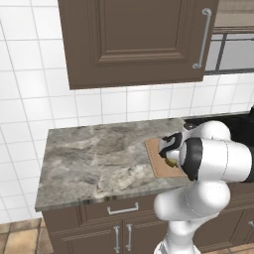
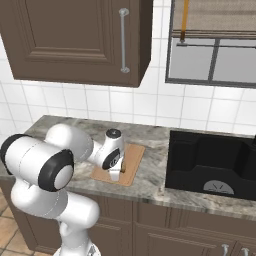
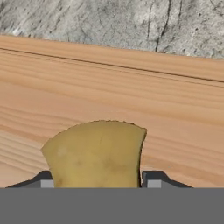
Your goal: Pick up the sponge from the counter and clean the cutting board by briefly scrubbing or pressing down on the cutting board. Once finished, release the sponge.
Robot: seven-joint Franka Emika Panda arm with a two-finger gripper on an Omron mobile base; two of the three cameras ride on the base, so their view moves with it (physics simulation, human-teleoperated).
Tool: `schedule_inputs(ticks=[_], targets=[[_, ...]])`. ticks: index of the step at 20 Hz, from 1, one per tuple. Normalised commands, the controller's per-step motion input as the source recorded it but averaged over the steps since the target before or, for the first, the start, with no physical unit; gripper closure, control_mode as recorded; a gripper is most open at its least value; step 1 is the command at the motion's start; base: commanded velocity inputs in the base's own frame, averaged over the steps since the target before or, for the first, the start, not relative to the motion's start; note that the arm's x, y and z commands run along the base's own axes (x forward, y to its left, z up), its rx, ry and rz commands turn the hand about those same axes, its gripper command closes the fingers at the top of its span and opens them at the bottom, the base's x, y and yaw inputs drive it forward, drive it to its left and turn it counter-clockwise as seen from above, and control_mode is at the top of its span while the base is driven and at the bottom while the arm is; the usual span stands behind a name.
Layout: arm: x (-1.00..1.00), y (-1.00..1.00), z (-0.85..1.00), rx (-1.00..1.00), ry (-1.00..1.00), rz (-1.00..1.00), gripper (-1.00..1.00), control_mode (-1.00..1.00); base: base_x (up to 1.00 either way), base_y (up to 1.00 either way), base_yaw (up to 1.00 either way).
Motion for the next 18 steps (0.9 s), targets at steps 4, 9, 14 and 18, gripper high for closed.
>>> schedule_inputs(ticks=[4, 9, 14, 18], targets=[[-0.53, 0.28, -0.17, 0.00, 0.00, 0.00, 1.00, -1.00, 0.00, 0.00, 0.00], [-0.49, 0.26, -0.18, 0.00, 0.00, -0.01, 1.00, -1.00, 0.00, 0.00, 0.00], [-0.12, 0.18, -0.22, 0.00, 0.00, -0.03, 1.00, -1.00, 0.00, 0.00, 0.00], [0.03, 0.00, -0.18, 0.00, 0.00, 0.00, 1.00, -1.00, 0.00, 0.00, 0.00]])
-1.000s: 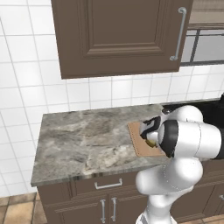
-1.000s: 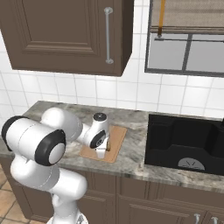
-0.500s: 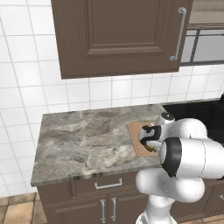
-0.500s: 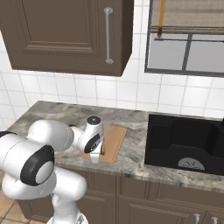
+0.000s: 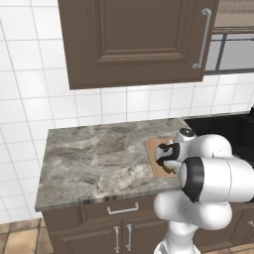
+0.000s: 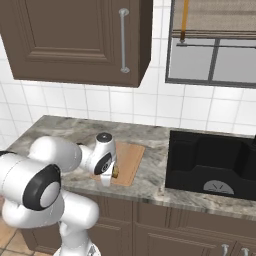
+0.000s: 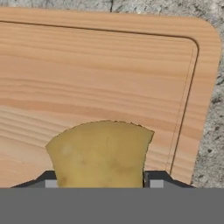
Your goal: Pick up the sponge from the counter and clean the cutting board by briefly scrubbing or pressing down on the cutting board. Once finished, release the sponge.
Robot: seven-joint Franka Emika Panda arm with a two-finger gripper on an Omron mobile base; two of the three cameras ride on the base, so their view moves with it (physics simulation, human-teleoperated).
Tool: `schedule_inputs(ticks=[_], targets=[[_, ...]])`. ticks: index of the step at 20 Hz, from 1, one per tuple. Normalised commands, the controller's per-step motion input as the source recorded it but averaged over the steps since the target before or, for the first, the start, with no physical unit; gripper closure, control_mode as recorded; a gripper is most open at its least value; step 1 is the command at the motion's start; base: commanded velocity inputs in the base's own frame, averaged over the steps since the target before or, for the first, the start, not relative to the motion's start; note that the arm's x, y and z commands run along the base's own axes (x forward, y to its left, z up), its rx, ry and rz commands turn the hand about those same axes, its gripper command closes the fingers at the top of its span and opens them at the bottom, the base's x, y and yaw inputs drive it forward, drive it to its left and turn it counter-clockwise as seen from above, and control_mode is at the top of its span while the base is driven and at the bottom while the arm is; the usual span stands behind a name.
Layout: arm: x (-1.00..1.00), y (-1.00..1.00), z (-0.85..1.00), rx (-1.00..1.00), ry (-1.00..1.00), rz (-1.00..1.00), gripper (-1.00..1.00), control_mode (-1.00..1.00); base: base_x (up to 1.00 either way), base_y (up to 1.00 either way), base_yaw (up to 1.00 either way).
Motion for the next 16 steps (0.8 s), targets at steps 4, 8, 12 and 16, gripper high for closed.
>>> schedule_inputs(ticks=[4, 8, 12, 16], targets=[[0.13, 0.00, -0.19, 0.00, 0.00, 0.00, 1.00, -1.00, 0.00, 0.00, 0.00], [0.47, 0.00, -0.14, 0.00, 0.00, 0.00, 1.00, -1.00, 0.00, 0.00, 0.00], [0.54, 0.00, -0.03, 0.00, 0.00, 0.00, 1.00, -1.00, 0.00, 0.00, 0.00], [0.48, 0.00, -0.03, 0.00, 0.00, 0.00, 1.00, -1.00, 0.00, 0.00, 0.00]])
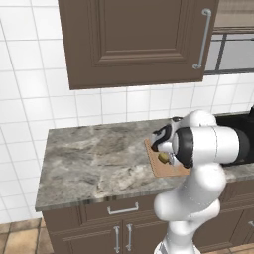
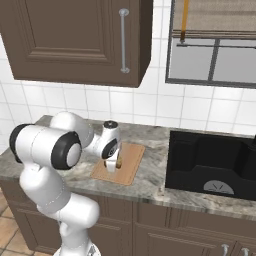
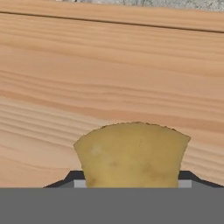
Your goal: Pick up the sponge from the counter and clean the cutting board by briefly scrubbing or pressing down on the cutting board. Once finished, release the sponge.
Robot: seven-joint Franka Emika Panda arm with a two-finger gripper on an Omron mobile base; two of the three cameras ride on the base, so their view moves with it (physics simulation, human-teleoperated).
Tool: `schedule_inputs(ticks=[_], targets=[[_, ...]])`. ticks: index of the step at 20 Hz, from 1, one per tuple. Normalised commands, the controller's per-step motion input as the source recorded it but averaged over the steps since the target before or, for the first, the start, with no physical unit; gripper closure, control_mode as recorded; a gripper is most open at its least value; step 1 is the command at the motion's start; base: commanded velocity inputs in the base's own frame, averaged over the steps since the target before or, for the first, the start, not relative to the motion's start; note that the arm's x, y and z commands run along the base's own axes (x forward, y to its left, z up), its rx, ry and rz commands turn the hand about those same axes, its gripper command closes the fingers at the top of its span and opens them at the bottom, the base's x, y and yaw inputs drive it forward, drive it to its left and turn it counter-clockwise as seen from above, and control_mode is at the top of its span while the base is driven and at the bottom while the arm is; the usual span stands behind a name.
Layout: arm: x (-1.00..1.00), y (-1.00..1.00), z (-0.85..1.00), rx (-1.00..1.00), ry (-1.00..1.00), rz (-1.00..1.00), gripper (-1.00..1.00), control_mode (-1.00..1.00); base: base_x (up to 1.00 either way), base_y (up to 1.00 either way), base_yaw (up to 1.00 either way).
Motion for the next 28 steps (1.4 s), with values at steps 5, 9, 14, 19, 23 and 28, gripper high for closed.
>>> schedule_inputs(ticks=[5, 9, 14, 19, 23, 28], targets=[[0.36, 0.00, -0.03, 0.00, 0.00, 0.00, 1.00, -1.00, 0.00, 0.00, 0.00], [0.41, -0.01, -0.15, 0.00, 0.00, 0.00, 1.00, -1.00, 0.00, 0.00, 0.00], [0.50, -0.02, -0.16, 0.00, 0.00, 0.00, 1.00, -1.00, 0.00, 0.00, 0.00], [0.57, -0.13, -0.04, 0.00, 0.00, 0.00, 1.00, -1.00, 0.00, 0.00, 0.00], [0.45, -0.16, -0.02, 0.00, 0.00, -0.01, 1.00, -1.00, 0.00, 0.00, 0.00], [0.22, -0.20, 0.00, 0.00, 0.00, -0.01, 1.00, -1.00, 0.00, 0.00, 0.00]])
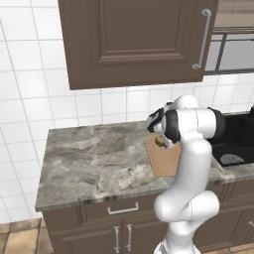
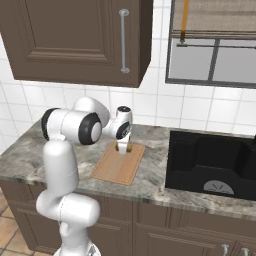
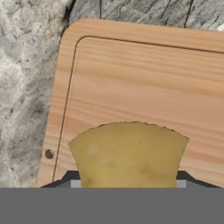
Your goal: Pick up the sponge from the counter and clean the cutting board by briefly scrubbing or pressing down on the cutting board. Once finished, release the sponge.
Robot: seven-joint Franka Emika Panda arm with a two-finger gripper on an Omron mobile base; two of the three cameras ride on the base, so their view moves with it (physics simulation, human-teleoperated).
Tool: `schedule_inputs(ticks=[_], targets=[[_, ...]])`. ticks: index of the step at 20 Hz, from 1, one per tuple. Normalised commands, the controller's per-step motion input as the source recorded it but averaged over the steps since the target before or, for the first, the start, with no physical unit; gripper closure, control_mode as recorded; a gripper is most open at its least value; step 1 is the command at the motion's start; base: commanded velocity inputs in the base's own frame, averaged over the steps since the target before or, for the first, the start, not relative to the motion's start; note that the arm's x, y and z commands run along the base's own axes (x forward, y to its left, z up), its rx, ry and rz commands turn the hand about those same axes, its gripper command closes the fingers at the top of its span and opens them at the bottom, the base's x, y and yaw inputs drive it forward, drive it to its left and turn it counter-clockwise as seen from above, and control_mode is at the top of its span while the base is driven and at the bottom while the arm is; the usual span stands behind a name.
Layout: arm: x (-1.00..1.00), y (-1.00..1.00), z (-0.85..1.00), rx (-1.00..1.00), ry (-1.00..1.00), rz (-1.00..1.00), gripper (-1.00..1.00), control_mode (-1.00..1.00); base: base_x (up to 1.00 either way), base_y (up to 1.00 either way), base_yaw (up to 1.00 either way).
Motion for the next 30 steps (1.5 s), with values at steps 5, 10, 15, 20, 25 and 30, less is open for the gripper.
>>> schedule_inputs(ticks=[5, 10, 15, 20, 25, 30], targets=[[0.01, -0.29, -0.06, 0.00, 0.00, 0.00, 1.00, -1.00, 0.00, 0.00, 0.00], [-0.25, -0.40, -0.16, 0.00, 0.00, 0.00, 1.00, -1.00, 0.00, 0.00, 0.00], [-0.30, -0.17, -0.28, 0.00, 0.00, 0.00, 1.00, -1.00, 0.00, 0.00, 0.00], [-0.50, 0.01, -0.39, 0.00, 0.01, 0.00, 1.00, -1.00, 0.00, 0.00, 0.00], [-0.77, 0.12, -0.38, 0.00, 0.00, 0.00, 1.00, -1.00, 0.00, 0.00, 0.00], [-0.90, 0.17, -0.34, 0.00, 0.05, 0.00, 1.00, -1.00, 0.00, 0.00, 0.00]])
